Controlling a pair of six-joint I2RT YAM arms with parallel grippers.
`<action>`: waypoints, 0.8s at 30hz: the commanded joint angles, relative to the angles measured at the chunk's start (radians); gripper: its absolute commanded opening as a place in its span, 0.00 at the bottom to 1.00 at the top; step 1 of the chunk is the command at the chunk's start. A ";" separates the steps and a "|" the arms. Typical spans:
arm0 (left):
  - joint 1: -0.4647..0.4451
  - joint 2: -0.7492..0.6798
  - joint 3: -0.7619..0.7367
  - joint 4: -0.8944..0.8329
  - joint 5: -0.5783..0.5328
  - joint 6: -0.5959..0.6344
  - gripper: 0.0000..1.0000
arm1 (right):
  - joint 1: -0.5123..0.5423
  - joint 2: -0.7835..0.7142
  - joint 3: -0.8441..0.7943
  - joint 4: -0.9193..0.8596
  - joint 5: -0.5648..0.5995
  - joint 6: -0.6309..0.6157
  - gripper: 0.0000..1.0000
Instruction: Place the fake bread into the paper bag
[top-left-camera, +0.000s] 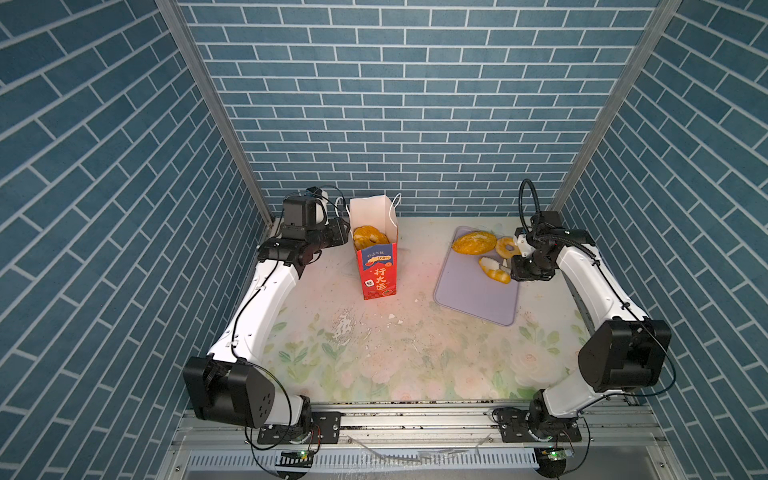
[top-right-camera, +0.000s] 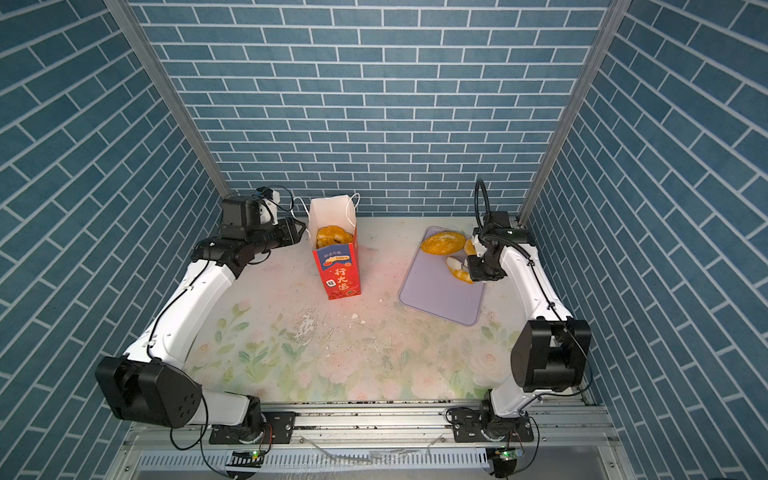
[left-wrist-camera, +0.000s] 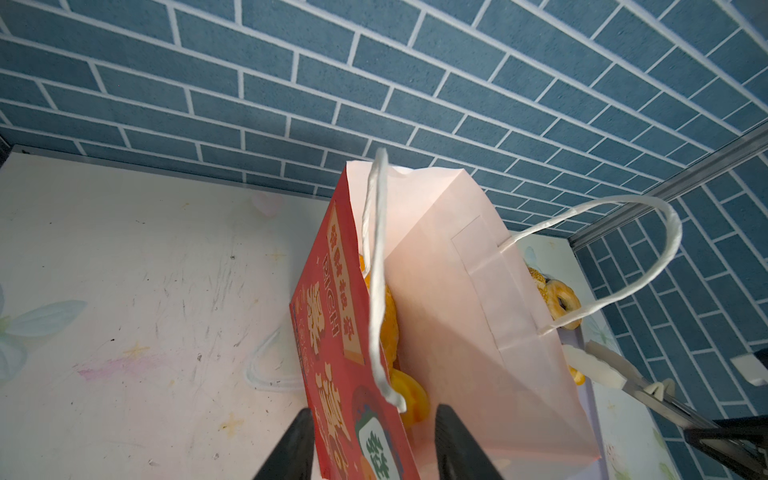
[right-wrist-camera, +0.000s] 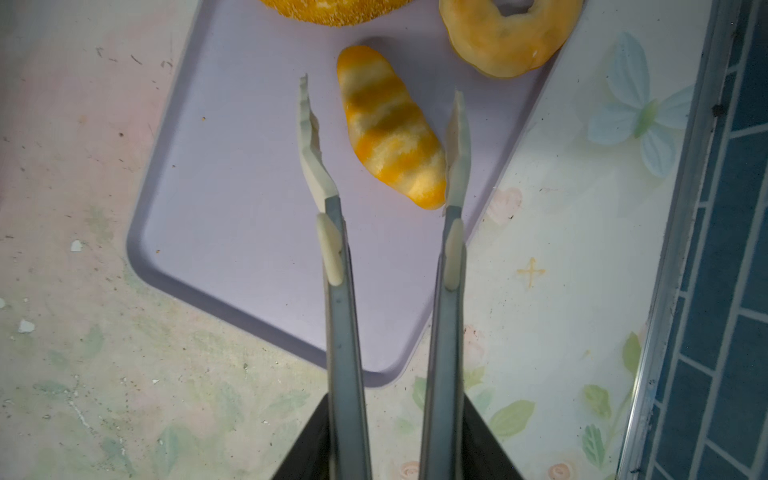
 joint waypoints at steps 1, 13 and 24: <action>-0.004 -0.016 0.018 -0.013 -0.011 0.010 0.49 | -0.002 0.060 0.026 0.046 0.008 -0.071 0.44; -0.004 0.001 0.045 -0.017 -0.015 0.011 0.49 | 0.003 0.085 -0.024 0.069 -0.015 -0.055 0.34; -0.012 0.024 0.063 -0.015 -0.001 0.010 0.50 | 0.069 -0.017 -0.038 0.014 0.033 -0.021 0.44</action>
